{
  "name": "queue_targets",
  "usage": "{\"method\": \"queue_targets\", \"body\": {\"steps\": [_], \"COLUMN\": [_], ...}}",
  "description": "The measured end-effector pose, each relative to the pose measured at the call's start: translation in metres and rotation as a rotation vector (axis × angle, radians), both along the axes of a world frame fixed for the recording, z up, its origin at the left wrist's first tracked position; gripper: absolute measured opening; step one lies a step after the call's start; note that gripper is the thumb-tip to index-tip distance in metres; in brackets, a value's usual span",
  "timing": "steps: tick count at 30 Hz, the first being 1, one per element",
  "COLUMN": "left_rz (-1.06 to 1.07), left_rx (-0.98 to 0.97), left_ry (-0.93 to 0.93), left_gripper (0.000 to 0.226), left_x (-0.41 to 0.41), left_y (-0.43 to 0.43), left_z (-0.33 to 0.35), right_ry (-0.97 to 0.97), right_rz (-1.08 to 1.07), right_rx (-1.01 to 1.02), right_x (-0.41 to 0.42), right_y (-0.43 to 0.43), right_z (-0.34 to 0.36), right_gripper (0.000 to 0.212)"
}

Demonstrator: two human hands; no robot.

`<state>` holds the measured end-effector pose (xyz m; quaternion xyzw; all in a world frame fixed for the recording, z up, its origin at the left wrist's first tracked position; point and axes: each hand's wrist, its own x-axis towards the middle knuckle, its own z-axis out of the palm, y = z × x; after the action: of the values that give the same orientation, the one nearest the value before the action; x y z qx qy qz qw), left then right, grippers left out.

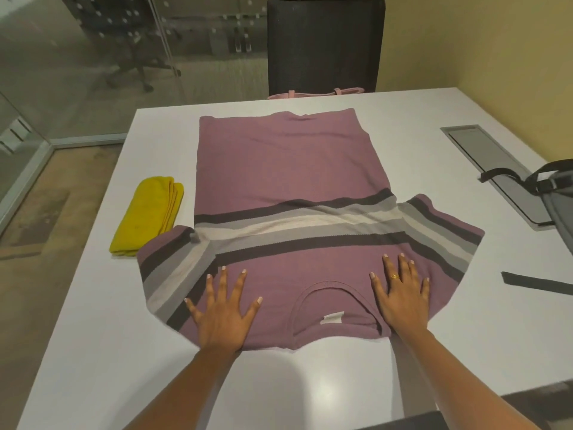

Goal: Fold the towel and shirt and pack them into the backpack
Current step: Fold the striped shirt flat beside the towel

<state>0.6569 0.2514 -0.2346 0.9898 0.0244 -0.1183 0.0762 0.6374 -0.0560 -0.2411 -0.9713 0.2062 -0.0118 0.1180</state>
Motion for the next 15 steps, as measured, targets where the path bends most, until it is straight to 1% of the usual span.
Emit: {"method": "queue_targets", "body": {"steps": [1,3,5,7,9,12,15], "left_rz": [-0.002,-0.018,-0.025,-0.006,0.021,0.032,0.008], "left_rx": [-0.012,-0.034,-0.047,-0.069,-0.083,-0.084,-0.08], "left_ry": [0.002,-0.004,-0.007,-0.006,-0.007,-0.018,-0.039], "left_gripper": [0.111,0.088,0.07,0.065,0.064,0.064,0.063], "left_x": [-0.002,-0.002,-0.002,0.0,0.001,0.0,-0.002], "left_y": [0.001,0.006,0.01,0.011,0.008,0.003,-0.002], "left_z": [0.002,0.004,0.007,0.011,0.014,0.016,0.019], "right_ry": [-0.004,-0.039,-0.135,-0.254,-0.329,-0.403,-0.421], "right_rz": [0.002,-0.024,-0.09,-0.183,-0.293,-0.511,-0.764], "right_rx": [0.014,0.092,0.222,0.317,0.346,0.396,0.479], "right_x": [0.0,0.003,0.007,0.009,0.008,0.008,0.009], "right_y": [-0.001,-0.004,-0.009,-0.014,-0.022,-0.035,-0.052], "right_z": [0.0,0.003,0.01,0.017,0.022,0.03,0.037], "right_gripper": [0.071,0.068,0.055,0.034,0.024,0.022,0.028]}}
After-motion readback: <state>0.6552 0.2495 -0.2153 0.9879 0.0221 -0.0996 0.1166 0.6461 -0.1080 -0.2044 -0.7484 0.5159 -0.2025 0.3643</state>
